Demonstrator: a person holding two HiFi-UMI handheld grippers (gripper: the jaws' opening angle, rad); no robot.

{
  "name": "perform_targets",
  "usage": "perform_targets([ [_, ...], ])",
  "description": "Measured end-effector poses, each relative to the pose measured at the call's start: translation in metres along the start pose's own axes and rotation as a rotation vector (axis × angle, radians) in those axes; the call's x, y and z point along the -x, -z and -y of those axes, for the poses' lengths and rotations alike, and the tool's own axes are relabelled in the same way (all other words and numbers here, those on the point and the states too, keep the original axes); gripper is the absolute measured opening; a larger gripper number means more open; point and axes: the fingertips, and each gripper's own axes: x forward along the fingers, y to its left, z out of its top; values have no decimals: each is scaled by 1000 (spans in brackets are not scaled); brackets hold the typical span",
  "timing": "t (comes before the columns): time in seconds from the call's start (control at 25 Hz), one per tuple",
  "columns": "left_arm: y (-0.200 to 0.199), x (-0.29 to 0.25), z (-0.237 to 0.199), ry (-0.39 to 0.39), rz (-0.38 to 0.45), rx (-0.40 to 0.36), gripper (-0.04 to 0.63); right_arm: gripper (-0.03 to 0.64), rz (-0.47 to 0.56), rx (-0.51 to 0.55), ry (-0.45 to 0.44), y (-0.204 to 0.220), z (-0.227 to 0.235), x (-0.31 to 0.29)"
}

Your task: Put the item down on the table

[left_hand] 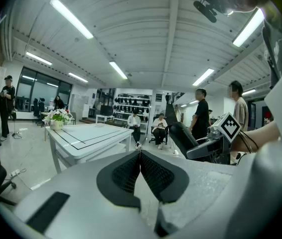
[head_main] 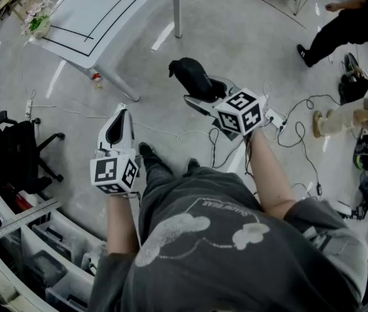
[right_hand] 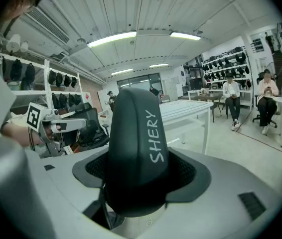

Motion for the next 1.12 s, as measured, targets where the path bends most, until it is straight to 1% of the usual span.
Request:
perform_targets([
  [0.12, 0, 7, 20, 1, 1, -10, 5, 325, 3, 0, -2, 7, 0, 20],
  [0.28, -2, 11, 37, -4, 5, -2, 5, 325, 6, 12, -3, 10, 0, 37],
  [0.44, -1, 13, 43, -8, 2, 3, 5, 325, 13, 15, 16, 11, 7, 44],
  [0.56, 3, 13, 38, -13, -6, 15, 5, 325, 18, -3, 34, 11, 17, 43],
  [0.68, 6, 5, 22, -20, -16, 18, 5, 325, 23, -14, 37, 7, 27, 34],
  [0.84, 4, -27, -10, -32, -16, 19, 5, 325, 6, -12, 42, -4, 51, 5],
  [1.0, -8, -86, -53, -25, 5, 30, 5, 327, -10, 9, 58, -30, 94, -41],
  [1.12, -24, -141, -88, 2, 12, 41, 5, 327, -22, 33, 57, -59, 129, -85],
])
